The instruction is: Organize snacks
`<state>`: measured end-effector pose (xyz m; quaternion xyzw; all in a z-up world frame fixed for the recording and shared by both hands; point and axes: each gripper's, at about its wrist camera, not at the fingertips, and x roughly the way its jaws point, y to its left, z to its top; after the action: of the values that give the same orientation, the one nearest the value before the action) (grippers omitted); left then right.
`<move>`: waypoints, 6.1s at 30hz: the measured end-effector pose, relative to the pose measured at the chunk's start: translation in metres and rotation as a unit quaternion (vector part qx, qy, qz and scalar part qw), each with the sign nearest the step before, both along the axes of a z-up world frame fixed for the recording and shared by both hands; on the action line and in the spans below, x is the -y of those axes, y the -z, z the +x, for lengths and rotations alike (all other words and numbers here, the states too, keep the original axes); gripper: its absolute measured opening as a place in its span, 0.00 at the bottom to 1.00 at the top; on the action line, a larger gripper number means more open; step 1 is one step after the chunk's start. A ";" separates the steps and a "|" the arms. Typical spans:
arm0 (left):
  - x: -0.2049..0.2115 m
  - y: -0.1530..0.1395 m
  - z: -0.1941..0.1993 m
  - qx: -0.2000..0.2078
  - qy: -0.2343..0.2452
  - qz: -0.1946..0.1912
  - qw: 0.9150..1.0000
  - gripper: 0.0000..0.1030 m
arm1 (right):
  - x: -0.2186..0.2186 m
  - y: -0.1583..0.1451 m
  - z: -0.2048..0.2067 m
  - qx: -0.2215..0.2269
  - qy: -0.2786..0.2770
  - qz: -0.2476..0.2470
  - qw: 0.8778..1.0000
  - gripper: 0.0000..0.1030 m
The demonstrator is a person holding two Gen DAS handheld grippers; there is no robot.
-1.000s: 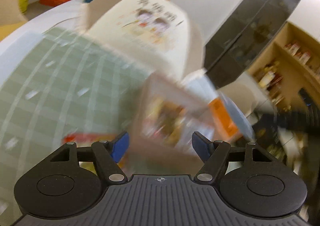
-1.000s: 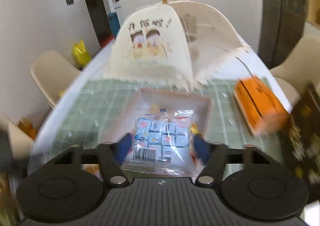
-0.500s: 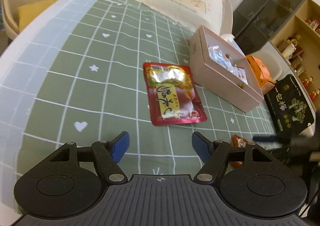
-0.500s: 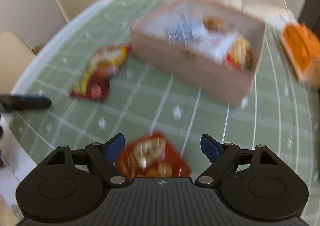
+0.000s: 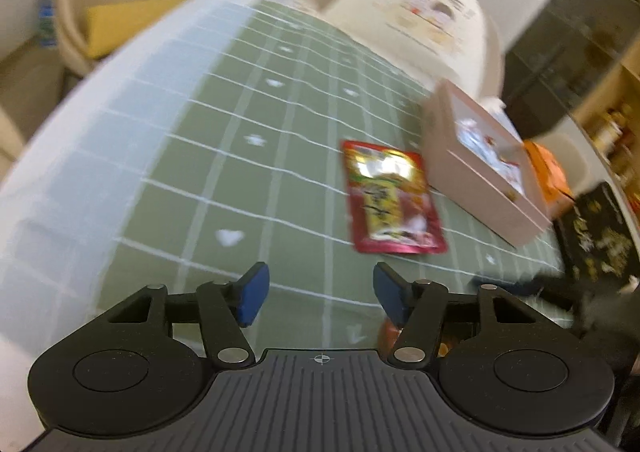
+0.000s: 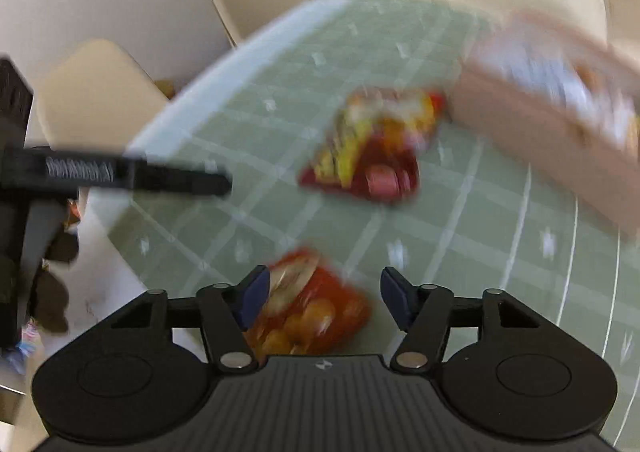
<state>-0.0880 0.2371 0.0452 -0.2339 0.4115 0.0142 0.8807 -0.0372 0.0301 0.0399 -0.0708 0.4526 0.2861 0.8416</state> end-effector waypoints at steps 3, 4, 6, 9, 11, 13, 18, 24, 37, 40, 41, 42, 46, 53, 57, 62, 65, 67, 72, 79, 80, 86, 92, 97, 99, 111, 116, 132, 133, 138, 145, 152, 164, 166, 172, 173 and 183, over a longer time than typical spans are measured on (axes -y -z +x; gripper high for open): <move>0.003 0.001 -0.008 -0.012 0.007 0.000 1.000 0.62 | -0.019 -0.012 0.019 0.053 0.004 -0.024 0.998 0.90; 0.009 0.001 -0.010 -0.019 0.020 0.005 1.000 0.62 | -0.026 -0.011 0.030 0.060 0.013 -0.034 0.998 0.90; 0.024 0.002 -0.013 -0.030 0.051 0.020 0.998 0.62 | -0.036 -0.004 0.056 0.050 0.037 -0.047 0.997 0.90; 0.050 0.003 -0.018 -0.042 0.100 0.040 0.993 0.62 | -0.052 0.013 0.087 0.021 0.051 -0.068 0.996 0.91; 0.069 0.003 -0.020 -0.047 0.130 0.068 0.988 0.62 | -0.064 0.024 0.094 0.025 0.045 -0.098 0.994 0.90; 0.084 0.004 -0.020 -0.051 0.149 0.098 0.983 0.62 | -0.065 0.024 0.088 0.036 0.031 -0.103 0.994 0.81; 0.102 0.008 -0.015 -0.055 0.159 0.121 0.978 0.62 | -0.023 0.007 0.048 0.016 0.021 -0.076 0.997 0.45; 0.116 0.008 -0.003 -0.062 0.161 0.140 0.975 0.62 | 0.051 0.011 0.007 0.002 0.066 -0.094 0.993 0.20; 0.104 0.010 -0.001 -0.070 0.105 0.149 0.981 0.64 | 0.048 -0.005 0.012 0.009 0.106 -0.019 0.994 0.83; 0.101 0.008 -0.003 -0.073 0.081 0.152 0.982 0.64 | 0.019 0.006 0.038 -0.013 0.101 -0.021 0.995 0.83; 0.101 0.008 -0.003 -0.074 0.075 0.151 0.983 0.64 | 0.009 0.010 0.047 -0.021 0.102 -0.027 0.994 0.83; 0.100 0.008 -0.003 -0.074 0.072 0.149 0.983 0.64 | 0.000 0.014 0.056 -0.028 0.104 -0.036 0.994 0.84; 0.102 0.008 -0.003 -0.074 0.070 0.150 0.984 0.64 | -0.026 0.025 0.070 -0.005 0.094 -0.083 0.992 0.92; 0.102 0.009 0.000 -0.075 0.077 0.143 0.984 0.64 | 0.004 0.013 0.037 0.006 0.076 -0.082 0.994 0.70; 0.105 0.010 0.004 -0.075 0.090 0.139 0.983 0.64 | 0.044 0.012 0.020 -0.009 0.107 -0.070 0.992 0.68; 0.109 0.014 0.011 -0.062 0.124 0.113 0.984 0.64 | 0.090 0.010 -0.010 -0.003 0.153 -0.080 0.985 0.70; 0.115 0.015 0.015 -0.056 0.150 0.117 0.980 0.66 | 0.114 0.017 -0.025 -0.013 0.169 -0.063 0.983 0.89; 0.118 0.016 0.021 -0.058 0.163 0.121 0.978 0.67 | 0.121 0.022 -0.035 -0.001 0.178 -0.054 0.982 0.94; 0.131 0.016 0.032 -0.063 0.200 0.130 0.969 0.71 | 0.125 0.026 -0.047 0.013 0.203 -0.052 0.978 1.00; 0.120 0.005 0.024 -0.057 0.204 0.118 0.970 0.64 | 0.097 0.022 -0.037 0.047 0.192 -0.111 0.974 0.98; 0.119 0.003 0.023 -0.054 0.204 0.114 0.971 0.64 | 0.094 0.017 -0.043 0.074 0.192 -0.122 0.971 0.97; 0.121 0.007 0.027 -0.056 0.206 0.118 0.970 0.64 | 0.095 0.012 -0.056 0.096 0.183 -0.074 0.976 0.97; 0.125 0.008 0.023 -0.059 0.219 0.124 0.966 0.64 | 0.090 0.037 -0.040 0.051 0.189 -0.066 0.978 0.95; 0.120 0.004 0.022 -0.056 0.216 0.128 0.966 0.64 | 0.093 0.035 -0.044 0.067 0.192 -0.081 0.976 0.95; 0.118 0.003 0.021 -0.055 0.210 0.128 0.968 0.64 | 0.094 0.028 -0.053 0.095 0.194 -0.087 0.973 0.95; 0.121 0.007 0.022 -0.063 0.219 0.123 0.966 0.62 | 0.088 0.036 -0.046 0.073 0.184 -0.067 0.978 0.89; 0.130 0.015 0.034 -0.069 0.232 0.142 0.960 0.71 | 0.086 0.038 -0.047 0.071 0.192 -0.062 0.977 0.91; 0.154 0.021 0.046 -0.059 0.272 0.201 0.939 0.74 | 0.103 0.039 -0.049 0.058 0.226 -0.062 0.970 1.00; 0.152 0.021 0.043 -0.058 0.272 0.198 0.940 0.74 | 0.103 0.038 -0.048 0.056 0.229 -0.063 0.970 1.00; 0.139 0.019 0.031 -0.058 0.261 0.181 0.946 0.74 | 0.097 0.037 -0.038 0.053 0.217 -0.067 0.973 0.95; 0.131 0.017 0.017 -0.049 0.250 0.148 0.956 0.73 | 0.088 0.012 -0.050 0.046 0.139 -0.080 0.986 0.63; 0.132 -0.040 0.015 0.020 0.245 0.101 0.964 0.72 | 0.115 -0.020 -0.060 0.043 0.173 -0.025 0.984 0.63; 0.171 -0.169 0.205 0.140 0.239 0.063 0.959 0.75 | 0.148 -0.061 -0.065 0.093 0.232 -0.010 0.968 0.63; 0.170 -0.154 0.220 0.151 0.216 0.059 0.963 0.73 | 0.150 -0.060 -0.065 0.090 0.239 -0.022 0.967 0.63; 0.153 -0.115 0.245 0.123 0.225 -0.021 0.966 0.71 | 0.168 -0.044 -0.062 0.055 0.263 -0.043 0.962 0.64; 0.146 -0.113 0.238 0.133 0.211 -0.014 0.968 0.71 | 0.171 -0.041 -0.058 0.044 0.268 -0.043 0.962 0.63; 0.107 -0.023 0.125 0.063 0.167 -0.050 0.983 0.71 | 0.148 -0.133 0.028 0.166 0.245 -0.032 0.955 0.66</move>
<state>0.0372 0.1296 0.0687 -0.2063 0.3889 -0.1683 0.8820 -0.0089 -0.1183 0.1730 -0.0309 0.3190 0.0407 0.9464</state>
